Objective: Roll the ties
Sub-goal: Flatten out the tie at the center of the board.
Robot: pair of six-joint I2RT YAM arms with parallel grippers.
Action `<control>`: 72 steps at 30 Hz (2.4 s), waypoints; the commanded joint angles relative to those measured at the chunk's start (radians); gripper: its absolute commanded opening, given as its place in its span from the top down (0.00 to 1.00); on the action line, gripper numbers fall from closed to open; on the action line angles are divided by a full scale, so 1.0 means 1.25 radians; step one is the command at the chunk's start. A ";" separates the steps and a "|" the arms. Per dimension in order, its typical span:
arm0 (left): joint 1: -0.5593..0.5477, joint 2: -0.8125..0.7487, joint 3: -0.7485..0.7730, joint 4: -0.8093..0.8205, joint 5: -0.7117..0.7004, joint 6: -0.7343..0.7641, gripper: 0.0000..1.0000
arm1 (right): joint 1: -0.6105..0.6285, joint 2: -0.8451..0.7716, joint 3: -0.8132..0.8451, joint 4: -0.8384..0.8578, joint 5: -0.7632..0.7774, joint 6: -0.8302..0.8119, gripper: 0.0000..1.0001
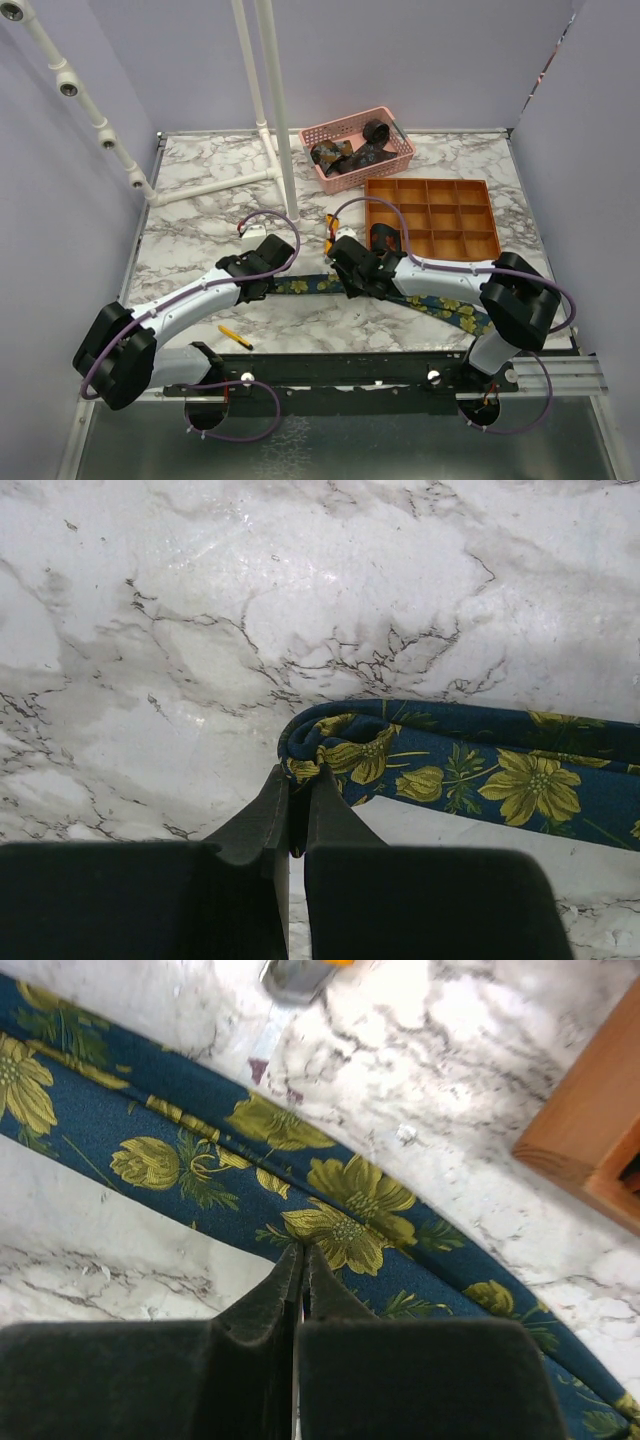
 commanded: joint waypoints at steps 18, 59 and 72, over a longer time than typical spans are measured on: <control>-0.002 -0.030 -0.026 0.013 0.005 -0.012 1.00 | -0.015 0.034 0.020 -0.012 0.075 0.006 0.95; -0.010 -0.100 -0.079 0.060 0.006 -0.035 1.00 | -0.237 -0.638 -0.386 -0.586 0.230 1.109 0.12; -0.021 -0.124 -0.094 0.070 0.008 -0.041 1.00 | -0.554 -0.487 -0.361 -0.399 0.182 0.767 0.51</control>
